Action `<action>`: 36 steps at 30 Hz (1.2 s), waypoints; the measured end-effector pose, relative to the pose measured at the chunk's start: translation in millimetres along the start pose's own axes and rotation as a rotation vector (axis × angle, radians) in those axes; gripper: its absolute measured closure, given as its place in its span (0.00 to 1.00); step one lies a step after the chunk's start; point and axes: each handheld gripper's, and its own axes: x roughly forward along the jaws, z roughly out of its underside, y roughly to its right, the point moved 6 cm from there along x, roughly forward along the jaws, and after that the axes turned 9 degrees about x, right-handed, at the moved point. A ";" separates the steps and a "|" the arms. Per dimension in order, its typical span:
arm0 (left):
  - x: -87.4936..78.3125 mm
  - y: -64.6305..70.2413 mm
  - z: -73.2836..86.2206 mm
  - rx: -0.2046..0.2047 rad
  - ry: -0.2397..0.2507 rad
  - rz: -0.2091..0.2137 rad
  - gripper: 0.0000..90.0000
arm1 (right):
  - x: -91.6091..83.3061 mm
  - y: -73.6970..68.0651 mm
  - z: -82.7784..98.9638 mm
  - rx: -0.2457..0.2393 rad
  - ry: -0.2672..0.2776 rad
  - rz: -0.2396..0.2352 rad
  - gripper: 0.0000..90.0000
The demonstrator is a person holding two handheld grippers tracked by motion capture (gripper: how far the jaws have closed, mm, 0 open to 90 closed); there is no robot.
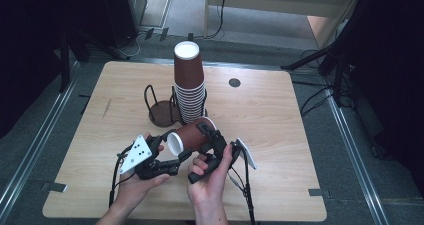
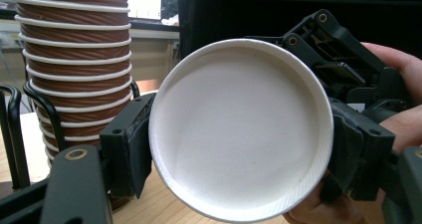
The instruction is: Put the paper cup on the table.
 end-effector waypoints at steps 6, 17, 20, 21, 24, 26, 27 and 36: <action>-3.0 1.2 -3.8 -0.012 -0.005 -0.026 0.11 | -2.1 -1.6 -2.0 -0.024 0.012 -0.005 0.13; -10.3 0.4 -6.0 -0.053 -0.009 -0.093 0.00 | -8.1 -4.1 -11.9 -0.151 0.053 0.004 0.14; -12.2 -0.4 -4.2 -0.057 -0.019 -0.096 0.00 | -9.1 -5.1 -16.0 -0.195 0.063 0.014 0.14; -12.2 -0.4 -4.2 -0.057 -0.019 -0.096 0.00 | -9.4 -5.6 -16.7 -0.207 0.063 0.014 0.14; -14.1 -1.8 -2.0 -0.060 -0.028 -0.106 0.00 | -10.2 -9.2 -18.3 -0.250 0.066 0.004 0.14; -16.6 -4.0 0.2 -0.070 -0.035 -0.117 0.00 | -10.6 -11.6 -19.1 -0.291 0.070 0.002 0.14; -17.9 -5.2 1.1 -0.073 -0.037 -0.122 0.00 | -10.8 -12.9 -19.4 -0.300 0.072 -0.005 0.14; -27.5 -12.7 5.6 -0.086 -0.044 -0.155 0.00 | -14.3 -18.8 -23.1 -0.398 0.070 -0.017 0.14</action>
